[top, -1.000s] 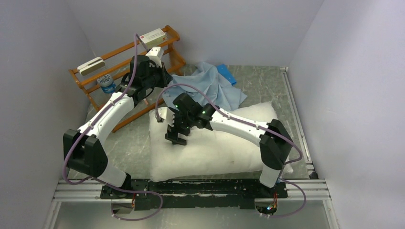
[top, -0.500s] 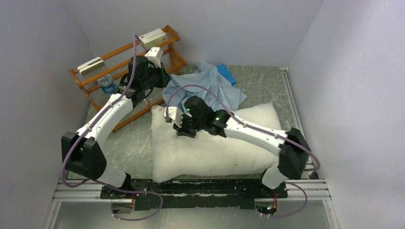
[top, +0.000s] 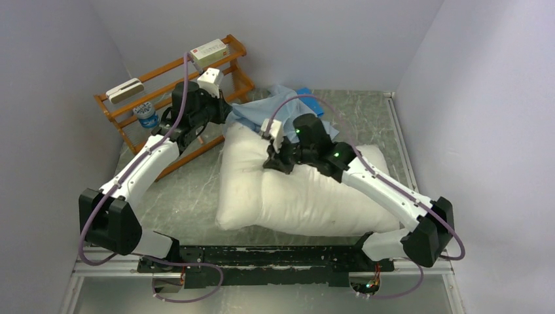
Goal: Put the pillow into the pillowcase
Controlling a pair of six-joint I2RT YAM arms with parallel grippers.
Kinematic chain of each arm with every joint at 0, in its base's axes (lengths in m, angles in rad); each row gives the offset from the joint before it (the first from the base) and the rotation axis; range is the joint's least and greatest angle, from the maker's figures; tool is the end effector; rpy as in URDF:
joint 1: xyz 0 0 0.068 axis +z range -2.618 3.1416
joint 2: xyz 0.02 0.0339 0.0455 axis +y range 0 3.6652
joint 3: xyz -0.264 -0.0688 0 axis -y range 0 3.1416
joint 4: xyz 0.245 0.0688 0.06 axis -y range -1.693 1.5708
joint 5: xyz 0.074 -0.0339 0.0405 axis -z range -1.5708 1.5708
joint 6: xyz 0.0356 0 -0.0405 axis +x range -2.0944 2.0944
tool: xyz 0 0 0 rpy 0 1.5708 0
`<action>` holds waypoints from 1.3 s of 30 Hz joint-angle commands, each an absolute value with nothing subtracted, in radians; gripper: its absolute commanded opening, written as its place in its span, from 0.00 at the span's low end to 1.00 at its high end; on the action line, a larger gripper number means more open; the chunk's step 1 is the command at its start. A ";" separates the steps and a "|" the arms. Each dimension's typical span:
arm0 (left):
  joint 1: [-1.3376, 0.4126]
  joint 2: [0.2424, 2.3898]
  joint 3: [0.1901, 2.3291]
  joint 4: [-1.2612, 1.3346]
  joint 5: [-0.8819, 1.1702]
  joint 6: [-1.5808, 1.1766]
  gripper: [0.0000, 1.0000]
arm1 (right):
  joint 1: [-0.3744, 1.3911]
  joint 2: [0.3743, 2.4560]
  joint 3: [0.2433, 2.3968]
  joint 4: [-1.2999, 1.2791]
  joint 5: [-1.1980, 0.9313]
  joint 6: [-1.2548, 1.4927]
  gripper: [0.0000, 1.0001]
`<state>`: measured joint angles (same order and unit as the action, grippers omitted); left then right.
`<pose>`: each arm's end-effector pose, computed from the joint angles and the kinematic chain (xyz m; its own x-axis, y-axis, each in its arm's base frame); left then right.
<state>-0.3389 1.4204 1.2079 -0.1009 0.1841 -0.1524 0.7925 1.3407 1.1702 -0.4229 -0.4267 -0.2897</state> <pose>0.3150 -0.1179 0.3479 -0.3619 -0.0307 -0.9317 0.4412 0.8748 -0.2002 0.1999 0.2237 0.3286 -0.1222 -0.4944 -0.8606 -0.9642 0.2646 -0.0150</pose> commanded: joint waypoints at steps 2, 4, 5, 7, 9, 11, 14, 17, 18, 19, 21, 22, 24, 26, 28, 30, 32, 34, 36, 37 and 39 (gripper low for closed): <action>-0.331 1.376 1.201 -0.067 0.186 -0.109 0.05 | 0.693 1.327 1.172 -0.455 -0.431 -0.196 0.00; -0.331 1.366 1.201 -0.077 0.206 -0.107 0.05 | 0.686 1.349 1.175 -0.436 -0.430 -0.164 0.00; -0.331 1.361 1.202 -0.083 0.223 -0.104 0.05 | 0.681 1.357 1.173 -0.426 -0.421 -0.148 0.00; -0.331 1.347 1.192 -0.096 0.246 -0.101 0.05 | 0.663 1.360 1.161 -0.385 -0.398 -0.104 0.00; -0.331 1.328 1.178 -0.102 0.284 -0.091 0.05 | 0.643 1.367 1.159 -0.352 -0.391 -0.061 0.00; -0.331 1.314 1.164 -0.112 0.329 -0.080 0.05 | 0.628 1.374 1.159 -0.318 -0.381 -0.017 0.00; -0.331 1.297 1.145 -0.149 0.419 -0.051 0.05 | 0.592 1.375 1.150 -0.266 -0.328 0.083 0.00; -0.332 1.270 1.114 -0.190 0.446 -0.029 0.05 | 0.551 1.378 1.140 -0.239 -0.303 0.156 0.00; -0.331 1.259 1.101 -0.197 0.449 -0.025 0.05 | 0.542 1.386 1.142 -0.238 -0.289 0.181 0.00; -0.331 1.248 1.088 -0.195 0.454 -0.019 0.05 | 0.536 1.393 1.147 -0.243 -0.274 0.199 0.00; -0.333 1.229 1.067 -0.192 0.461 -0.012 0.05 | 0.529 1.413 1.164 -0.255 -0.235 0.235 0.00; -0.333 1.221 1.061 -0.192 0.464 -0.012 0.05 | 0.523 1.420 1.171 -0.261 -0.216 0.254 0.00; -0.333 1.210 1.057 -0.194 0.474 -0.015 0.05 | 0.510 1.429 1.181 -0.264 -0.160 0.298 0.00; -0.333 1.204 1.057 -0.197 0.503 -0.030 0.05 | 0.495 1.437 1.194 -0.260 -0.144 0.327 0.00; -0.333 1.199 1.050 -0.183 0.549 -0.051 0.05 | 0.490 1.454 1.216 -0.258 -0.124 0.354 0.00; -0.333 1.196 1.041 -0.170 0.586 -0.075 0.05 | 0.490 1.468 1.229 -0.240 -0.091 0.383 0.00; -0.333 1.198 1.042 -0.186 0.593 -0.078 0.05 | 0.488 1.476 1.233 -0.217 -0.026 0.418 0.00; -0.333 1.196 1.039 -0.212 0.581 -0.069 0.05 | 0.487 1.483 1.232 -0.189 0.044 0.441 0.00; -0.333 1.190 1.033 -0.233 0.569 -0.057 0.05 | 0.486 1.503 1.246 -0.175 0.098 0.451 0.00; -0.333 1.187 1.029 -0.241 0.567 -0.054 0.05 | 0.486 1.520 1.261 -0.179 0.120 0.453 0.00; -0.333 1.184 1.020 -0.242 0.576 -0.055 0.05 | 0.485 1.547 1.287 -0.186 0.168 0.462 0.00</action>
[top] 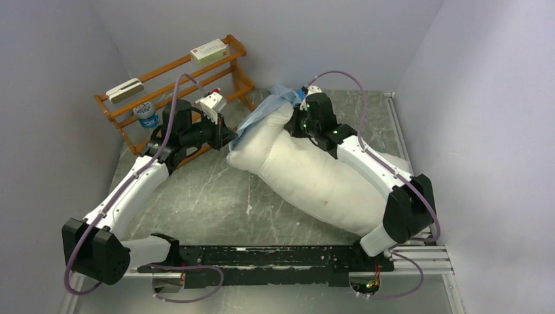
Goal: Put the pillow into the pillowcase
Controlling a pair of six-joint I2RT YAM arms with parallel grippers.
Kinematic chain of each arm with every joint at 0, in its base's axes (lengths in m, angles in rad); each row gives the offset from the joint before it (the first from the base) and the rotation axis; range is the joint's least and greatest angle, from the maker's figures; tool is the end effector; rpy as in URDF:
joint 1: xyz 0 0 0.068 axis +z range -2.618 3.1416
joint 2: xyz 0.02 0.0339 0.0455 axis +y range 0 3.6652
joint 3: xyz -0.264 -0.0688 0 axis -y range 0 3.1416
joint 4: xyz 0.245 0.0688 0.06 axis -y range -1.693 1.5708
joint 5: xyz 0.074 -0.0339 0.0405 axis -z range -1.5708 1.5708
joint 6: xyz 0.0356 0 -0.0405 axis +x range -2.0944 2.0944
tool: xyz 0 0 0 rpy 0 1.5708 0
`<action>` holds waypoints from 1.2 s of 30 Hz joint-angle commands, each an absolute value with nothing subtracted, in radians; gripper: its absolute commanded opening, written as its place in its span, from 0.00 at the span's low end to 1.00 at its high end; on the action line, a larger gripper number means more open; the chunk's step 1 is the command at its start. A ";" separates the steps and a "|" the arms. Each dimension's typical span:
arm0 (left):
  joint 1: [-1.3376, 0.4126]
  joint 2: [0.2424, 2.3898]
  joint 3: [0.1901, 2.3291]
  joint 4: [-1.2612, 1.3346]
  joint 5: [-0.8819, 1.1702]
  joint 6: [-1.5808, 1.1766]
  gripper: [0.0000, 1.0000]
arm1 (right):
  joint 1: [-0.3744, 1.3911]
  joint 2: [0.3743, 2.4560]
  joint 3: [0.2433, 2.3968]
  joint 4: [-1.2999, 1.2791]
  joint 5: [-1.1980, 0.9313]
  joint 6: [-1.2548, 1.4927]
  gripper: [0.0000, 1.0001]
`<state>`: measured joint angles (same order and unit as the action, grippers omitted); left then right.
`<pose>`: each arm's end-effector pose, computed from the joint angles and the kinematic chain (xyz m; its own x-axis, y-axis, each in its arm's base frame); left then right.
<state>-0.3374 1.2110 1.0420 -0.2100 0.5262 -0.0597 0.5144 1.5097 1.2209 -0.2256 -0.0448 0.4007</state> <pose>0.2545 -0.1082 0.3398 -0.3919 0.0828 -0.9163 0.7044 0.6676 -0.2409 0.3050 0.1742 0.3108 -0.5994 0.1089 -0.7930 -0.3168 0.8776 0.3599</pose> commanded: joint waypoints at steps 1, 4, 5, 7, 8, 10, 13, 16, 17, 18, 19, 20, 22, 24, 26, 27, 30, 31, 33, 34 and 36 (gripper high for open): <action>-0.333 1.185 1.017 -0.241 0.589 -0.054 0.05 | 0.483 1.555 1.292 -0.181 0.186 0.468 0.00; -0.333 1.197 1.013 -0.250 0.623 -0.053 0.05 | 0.468 1.562 1.303 -0.162 0.244 0.503 0.00; -0.333 1.206 1.018 -0.263 0.630 -0.050 0.05 | 0.461 1.559 1.304 -0.155 0.256 0.516 0.00; -0.334 1.233 1.038 -0.300 0.684 -0.031 0.05 | 0.451 1.552 1.311 -0.145 0.278 0.537 0.00; -0.338 1.254 1.061 -0.337 0.711 -0.015 0.05 | 0.447 1.553 1.319 -0.144 0.288 0.546 0.00; -0.352 1.293 1.104 -0.392 0.732 0.028 0.05 | 0.444 1.555 1.330 -0.142 0.306 0.561 0.00; -0.357 1.283 1.071 -0.334 0.783 -0.028 0.05 | 0.443 1.556 1.325 -0.124 0.347 0.589 0.00; -0.370 1.238 0.989 -0.180 0.815 -0.145 0.05 | 0.443 1.559 1.299 -0.097 0.389 0.616 0.00; -0.382 1.230 0.974 -0.144 0.809 -0.166 0.05 | 0.443 1.559 1.289 -0.086 0.403 0.627 0.00; -0.398 1.228 0.966 -0.140 0.803 -0.177 0.05 | 0.442 1.560 1.281 -0.078 0.421 0.641 0.00; -0.420 1.230 0.967 -0.153 0.796 -0.170 0.05 | 0.442 1.560 1.276 -0.074 0.437 0.659 0.00; -0.446 1.235 0.970 -0.172 0.772 -0.157 0.05 | 0.441 1.559 1.268 -0.063 0.453 0.678 0.00; -0.509 1.242 0.971 -0.204 0.705 -0.126 0.05 | 0.440 1.557 1.259 -0.048 0.484 0.705 0.00; -0.571 1.245 0.956 -0.193 0.642 -0.123 0.05 | 0.439 1.552 1.250 -0.042 0.517 0.739 0.00; -0.602 1.249 0.931 -0.157 0.613 -0.151 0.05 | 0.438 1.537 1.232 -0.027 0.547 0.768 0.00; -0.614 1.249 0.923 -0.142 0.600 -0.166 0.05 | 0.440 1.532 1.223 -0.016 0.559 0.780 0.00; -0.653 1.244 0.898 -0.098 0.540 -0.192 0.05 | 0.439 1.517 1.204 -0.003 0.580 0.813 0.00; -0.664 1.243 0.882 -0.068 0.522 -0.208 0.05 | 0.439 1.511 1.198 0.009 0.581 0.823 0.00; -0.678 1.240 0.831 0.062 0.508 -0.283 0.05 | 0.439 1.493 1.170 0.057 0.563 0.830 0.00; -0.681 1.240 0.801 0.129 0.499 -0.325 0.05 | 0.439 1.482 1.152 0.085 0.544 0.818 0.00; -0.684 1.243 0.753 0.226 0.475 -0.384 0.05 | 0.437 1.460 1.119 0.145 0.438 0.747 0.00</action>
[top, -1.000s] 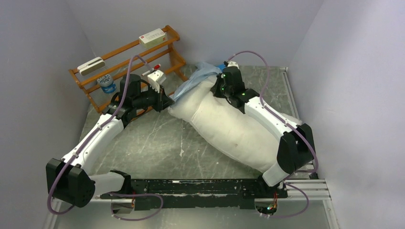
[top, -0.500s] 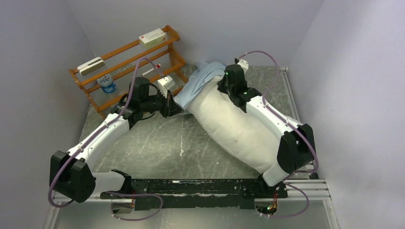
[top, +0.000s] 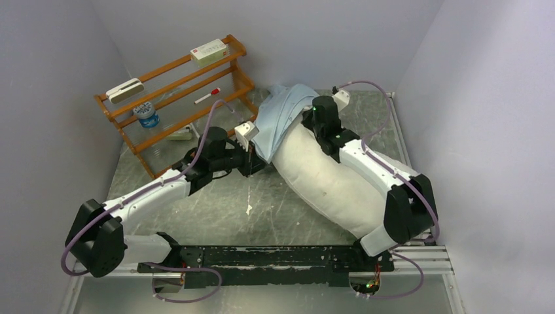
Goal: Put the pillow into the pillowcase
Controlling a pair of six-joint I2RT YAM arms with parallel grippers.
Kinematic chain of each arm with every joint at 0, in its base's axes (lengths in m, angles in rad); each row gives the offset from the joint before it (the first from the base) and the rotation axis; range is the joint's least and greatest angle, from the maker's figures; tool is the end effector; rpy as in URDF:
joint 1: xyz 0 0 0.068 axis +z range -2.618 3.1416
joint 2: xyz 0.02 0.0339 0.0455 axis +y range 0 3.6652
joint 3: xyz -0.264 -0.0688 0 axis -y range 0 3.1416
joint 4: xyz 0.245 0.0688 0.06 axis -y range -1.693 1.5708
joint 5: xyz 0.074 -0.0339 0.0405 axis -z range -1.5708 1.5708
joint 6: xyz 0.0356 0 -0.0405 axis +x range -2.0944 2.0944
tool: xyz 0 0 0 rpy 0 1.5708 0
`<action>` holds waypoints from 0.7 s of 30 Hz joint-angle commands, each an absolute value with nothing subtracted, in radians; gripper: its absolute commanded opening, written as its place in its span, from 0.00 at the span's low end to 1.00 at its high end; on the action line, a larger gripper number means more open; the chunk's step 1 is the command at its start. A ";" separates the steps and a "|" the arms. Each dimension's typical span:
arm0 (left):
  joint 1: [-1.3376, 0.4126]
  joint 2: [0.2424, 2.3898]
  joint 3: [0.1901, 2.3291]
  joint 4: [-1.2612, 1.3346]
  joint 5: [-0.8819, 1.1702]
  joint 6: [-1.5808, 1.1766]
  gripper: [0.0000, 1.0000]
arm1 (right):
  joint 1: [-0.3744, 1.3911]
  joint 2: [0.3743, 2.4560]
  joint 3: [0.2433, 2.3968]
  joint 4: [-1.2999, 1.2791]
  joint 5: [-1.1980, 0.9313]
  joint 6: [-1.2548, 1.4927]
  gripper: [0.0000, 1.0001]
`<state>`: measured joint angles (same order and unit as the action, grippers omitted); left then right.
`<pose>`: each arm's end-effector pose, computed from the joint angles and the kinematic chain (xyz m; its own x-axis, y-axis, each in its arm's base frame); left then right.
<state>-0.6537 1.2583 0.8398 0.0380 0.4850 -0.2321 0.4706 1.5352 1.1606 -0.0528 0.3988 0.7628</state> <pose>0.2162 -0.1865 0.2808 -0.4897 0.1188 -0.8638 0.7902 0.4792 -0.3821 0.3251 0.1499 0.2993 -0.3382 0.5424 -0.7691 0.1809 0.8395 0.5124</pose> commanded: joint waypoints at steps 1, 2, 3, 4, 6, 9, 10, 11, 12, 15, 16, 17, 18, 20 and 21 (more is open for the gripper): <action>-0.684 1.246 0.743 0.245 0.456 -0.391 0.05 | 0.434 1.448 1.101 0.184 0.360 0.676 0.00; -0.684 1.250 0.742 0.246 0.432 -0.388 0.05 | 0.433 1.433 1.088 0.193 0.287 0.587 0.09; -0.684 1.253 0.749 0.238 0.412 -0.373 0.05 | 0.431 1.415 1.081 0.176 0.230 0.522 0.21; -0.684 1.260 0.759 0.223 0.386 -0.357 0.05 | 0.429 1.396 1.076 0.153 0.178 0.456 0.31; -0.683 1.275 0.778 0.193 0.337 -0.338 0.05 | 0.425 1.350 1.059 0.102 0.088 0.331 0.54; -0.684 1.300 0.783 0.206 0.318 -0.338 0.05 | 0.425 1.303 1.066 -0.004 0.011 0.183 0.74; -0.684 1.311 0.782 0.217 0.318 -0.342 0.05 | 0.424 1.293 1.071 -0.041 -0.019 0.138 0.77; -0.684 1.319 0.782 0.225 0.320 -0.347 0.05 | 0.424 1.283 1.078 -0.076 -0.057 0.089 0.79; -0.683 1.325 0.781 0.231 0.322 -0.351 0.05 | 0.424 1.275 1.086 -0.110 -0.101 0.037 0.81; -0.684 1.331 0.775 0.248 0.321 -0.368 0.05 | 0.423 1.255 1.121 -0.229 -0.176 -0.113 0.84; -0.684 1.329 0.769 0.258 0.321 -0.376 0.05 | 0.424 1.254 1.131 -0.270 -0.201 -0.164 0.86; -0.684 1.326 0.763 0.269 0.319 -0.383 0.05 | 0.424 1.250 1.135 -0.299 -0.219 -0.212 0.93; -0.683 1.323 0.755 0.279 0.317 -0.389 0.05 | 0.425 1.252 1.138 -0.325 -0.238 -0.251 0.99; -0.684 1.316 0.743 0.294 0.311 -0.399 0.05 | 0.426 1.259 1.143 -0.358 -0.256 -0.299 1.00; -0.684 1.313 0.740 0.296 0.310 -0.400 0.05 | 0.426 1.261 1.138 -0.363 -0.266 -0.314 1.00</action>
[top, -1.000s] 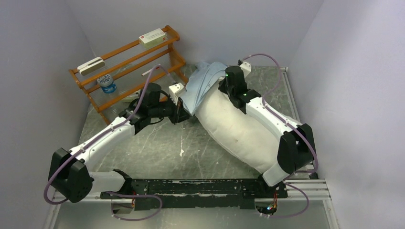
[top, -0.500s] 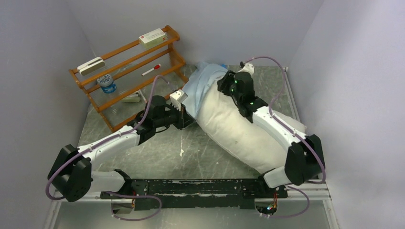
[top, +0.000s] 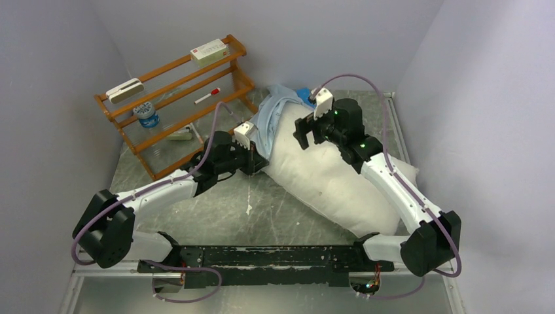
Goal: Put the pillow into the pillowcase
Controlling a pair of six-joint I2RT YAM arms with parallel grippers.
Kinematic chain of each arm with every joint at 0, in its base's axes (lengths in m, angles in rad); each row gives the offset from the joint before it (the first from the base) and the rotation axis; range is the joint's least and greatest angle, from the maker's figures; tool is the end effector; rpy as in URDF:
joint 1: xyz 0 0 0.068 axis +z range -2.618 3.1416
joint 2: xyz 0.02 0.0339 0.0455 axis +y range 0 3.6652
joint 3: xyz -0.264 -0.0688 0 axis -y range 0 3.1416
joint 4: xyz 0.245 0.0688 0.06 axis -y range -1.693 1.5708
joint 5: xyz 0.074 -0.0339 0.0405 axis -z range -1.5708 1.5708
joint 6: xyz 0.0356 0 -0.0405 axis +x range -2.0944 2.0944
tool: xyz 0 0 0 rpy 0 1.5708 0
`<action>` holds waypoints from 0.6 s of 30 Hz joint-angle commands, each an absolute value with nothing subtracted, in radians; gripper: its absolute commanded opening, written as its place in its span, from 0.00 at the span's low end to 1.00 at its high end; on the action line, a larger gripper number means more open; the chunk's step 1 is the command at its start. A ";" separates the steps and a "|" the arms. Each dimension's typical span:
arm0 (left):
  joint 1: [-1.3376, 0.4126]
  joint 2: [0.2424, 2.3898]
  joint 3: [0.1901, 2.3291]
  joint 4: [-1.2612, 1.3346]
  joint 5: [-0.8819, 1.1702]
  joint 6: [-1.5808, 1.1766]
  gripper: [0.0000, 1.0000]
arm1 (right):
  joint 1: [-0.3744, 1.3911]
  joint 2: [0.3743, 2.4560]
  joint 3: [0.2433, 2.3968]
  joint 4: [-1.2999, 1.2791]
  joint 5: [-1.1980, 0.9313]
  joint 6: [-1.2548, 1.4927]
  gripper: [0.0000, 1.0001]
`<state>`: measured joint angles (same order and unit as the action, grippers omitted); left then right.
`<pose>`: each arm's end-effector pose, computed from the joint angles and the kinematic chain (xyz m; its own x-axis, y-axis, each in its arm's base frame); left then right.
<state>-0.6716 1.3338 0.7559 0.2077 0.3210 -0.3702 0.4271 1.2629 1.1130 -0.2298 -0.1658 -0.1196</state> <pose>0.2251 -0.1933 0.2475 -0.5610 0.0073 -0.8278 0.6626 0.6033 -0.4437 0.2638 0.1265 0.3474 -0.2695 -0.2520 -0.9294 -0.5844 0.8099 -0.0501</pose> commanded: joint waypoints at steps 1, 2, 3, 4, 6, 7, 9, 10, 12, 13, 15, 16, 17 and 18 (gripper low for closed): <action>-0.684 1.310 0.739 0.295 0.309 -0.400 0.05 | 0.425 1.263 1.131 -0.371 -0.282 -0.332 1.00; -0.684 1.309 0.740 0.291 0.307 -0.398 0.05 | 0.426 1.269 1.128 -0.380 -0.300 -0.349 1.00; -0.684 1.306 0.742 0.282 0.302 -0.396 0.05 | 0.430 1.278 1.123 -0.388 -0.309 -0.358 1.00; -0.683 1.304 0.743 0.275 0.296 -0.395 0.05 | 0.438 1.286 1.119 -0.385 -0.295 -0.362 1.00; -0.684 1.298 0.741 0.270 0.287 -0.396 0.05 | 0.453 1.304 1.111 -0.374 -0.248 -0.370 1.00; -0.684 1.294 0.736 0.277 0.283 -0.401 0.05 | 0.461 1.319 1.112 -0.377 -0.228 -0.380 1.00; -0.684 1.290 0.723 0.294 0.280 -0.412 0.05 | 0.481 1.370 1.120 -0.376 -0.181 -0.392 1.00; -0.684 1.291 0.719 0.301 0.280 -0.418 0.05 | 0.491 1.399 1.123 -0.374 -0.164 -0.395 1.00; -0.684 1.296 0.717 0.307 0.279 -0.425 0.05 | 0.508 1.454 1.124 -0.363 -0.137 -0.388 1.00; -0.684 1.299 0.716 0.308 0.281 -0.427 0.05 | 0.516 1.482 1.124 -0.357 -0.126 -0.384 1.00; -0.684 1.301 0.716 0.308 0.282 -0.429 0.05 | 0.523 1.536 1.117 -0.330 -0.125 -0.365 0.98; -0.684 1.302 0.718 0.307 0.282 -0.430 0.05 | 0.523 1.561 1.114 -0.311 -0.131 -0.350 0.95; -0.684 1.300 0.719 0.305 0.282 -0.429 0.05 | 0.521 1.587 1.114 -0.286 -0.126 -0.325 0.91; -0.684 1.297 0.723 0.301 0.282 -0.429 0.05 | 0.520 1.609 1.121 -0.286 -0.120 -0.311 0.84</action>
